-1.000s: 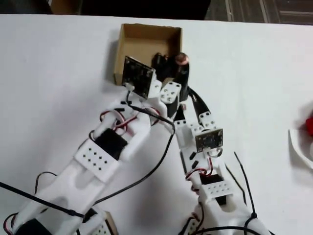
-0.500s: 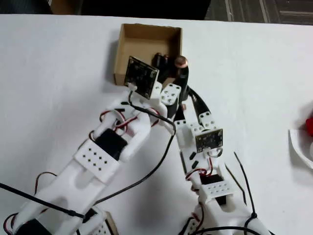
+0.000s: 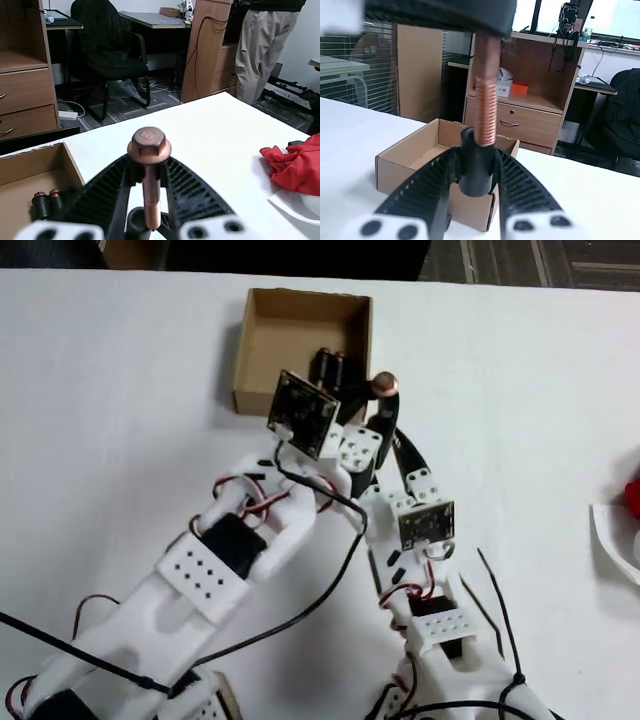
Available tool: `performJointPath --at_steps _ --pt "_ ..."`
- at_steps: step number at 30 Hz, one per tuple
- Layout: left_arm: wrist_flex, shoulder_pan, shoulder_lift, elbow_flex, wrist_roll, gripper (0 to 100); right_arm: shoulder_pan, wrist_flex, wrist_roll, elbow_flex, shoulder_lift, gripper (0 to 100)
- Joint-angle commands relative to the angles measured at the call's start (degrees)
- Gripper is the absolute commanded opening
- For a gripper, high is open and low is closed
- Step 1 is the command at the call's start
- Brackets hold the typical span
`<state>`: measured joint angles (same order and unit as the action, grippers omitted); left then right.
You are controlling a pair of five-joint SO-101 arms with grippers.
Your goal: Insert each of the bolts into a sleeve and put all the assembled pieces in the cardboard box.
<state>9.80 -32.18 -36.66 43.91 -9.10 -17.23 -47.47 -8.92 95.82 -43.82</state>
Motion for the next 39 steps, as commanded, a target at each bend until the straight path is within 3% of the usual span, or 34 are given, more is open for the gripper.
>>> performJointPath --at_steps 1,6,22,30,36,39 --pt "-0.3 3.0 -1.4 0.7 0.4 2 -0.7 -0.3 -0.4 -1.1 -0.4 2.0" --pt "-1.7 5.3 -1.4 -1.0 0.4 2 -0.7 -0.3 -0.4 -1.1 -0.4 2.0" --pt "-1.5 0.6 12.2 -4.7 0.3 2 -0.3 0.0 -0.4 -5.3 -0.4 2.0" --pt "-0.8 0.9 12.7 -5.2 0.3 3 -0.3 0.0 -0.4 -5.5 -0.4 2.0" --pt "5.0 2.8 12.6 -5.6 -0.1 18 -0.3 0.0 -0.4 -5.5 -0.4 2.0" --pt "6.0 3.3 12.5 -5.3 0.2 20 -0.3 0.0 -0.4 -5.5 -0.4 2.0"
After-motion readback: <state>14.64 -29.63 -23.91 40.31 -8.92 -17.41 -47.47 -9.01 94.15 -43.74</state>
